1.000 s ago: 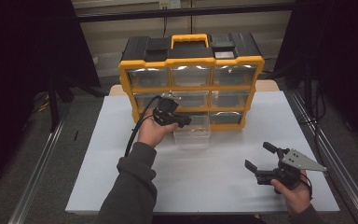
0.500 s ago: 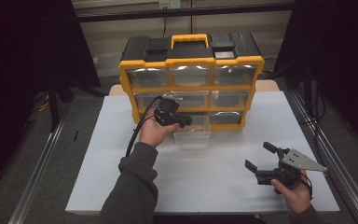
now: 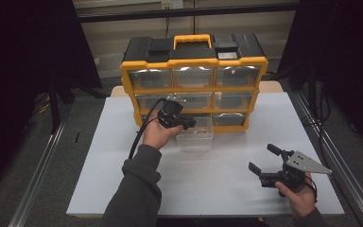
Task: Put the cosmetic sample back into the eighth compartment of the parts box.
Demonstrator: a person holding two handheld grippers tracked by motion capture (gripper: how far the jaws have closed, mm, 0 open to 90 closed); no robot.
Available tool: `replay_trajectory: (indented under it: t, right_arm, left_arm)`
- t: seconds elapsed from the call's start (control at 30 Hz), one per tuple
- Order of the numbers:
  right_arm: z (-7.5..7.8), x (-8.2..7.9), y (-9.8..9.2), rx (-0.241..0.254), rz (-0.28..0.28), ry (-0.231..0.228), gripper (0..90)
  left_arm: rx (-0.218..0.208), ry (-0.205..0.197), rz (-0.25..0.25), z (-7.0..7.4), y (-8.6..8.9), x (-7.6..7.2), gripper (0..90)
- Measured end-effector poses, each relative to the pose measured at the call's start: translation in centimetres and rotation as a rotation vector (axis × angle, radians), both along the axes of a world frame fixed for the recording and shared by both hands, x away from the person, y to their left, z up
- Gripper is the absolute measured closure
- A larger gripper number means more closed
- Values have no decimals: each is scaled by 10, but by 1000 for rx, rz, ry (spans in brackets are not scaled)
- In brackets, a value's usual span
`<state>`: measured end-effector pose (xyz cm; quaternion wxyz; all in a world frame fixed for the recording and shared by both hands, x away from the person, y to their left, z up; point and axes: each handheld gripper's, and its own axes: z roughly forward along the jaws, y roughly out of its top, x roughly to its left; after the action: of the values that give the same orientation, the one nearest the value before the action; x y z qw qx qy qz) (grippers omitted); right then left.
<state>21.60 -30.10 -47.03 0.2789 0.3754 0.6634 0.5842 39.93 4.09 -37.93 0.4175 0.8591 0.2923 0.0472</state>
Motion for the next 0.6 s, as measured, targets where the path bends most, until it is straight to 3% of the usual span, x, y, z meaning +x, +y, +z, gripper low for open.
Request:
replay_trajectory:
  t: [0.6]
  right_arm:
    - [0,-1,-1,-3,-3,1,18]
  left_arm:
    - [4,7,3,-8,-1,2,806]
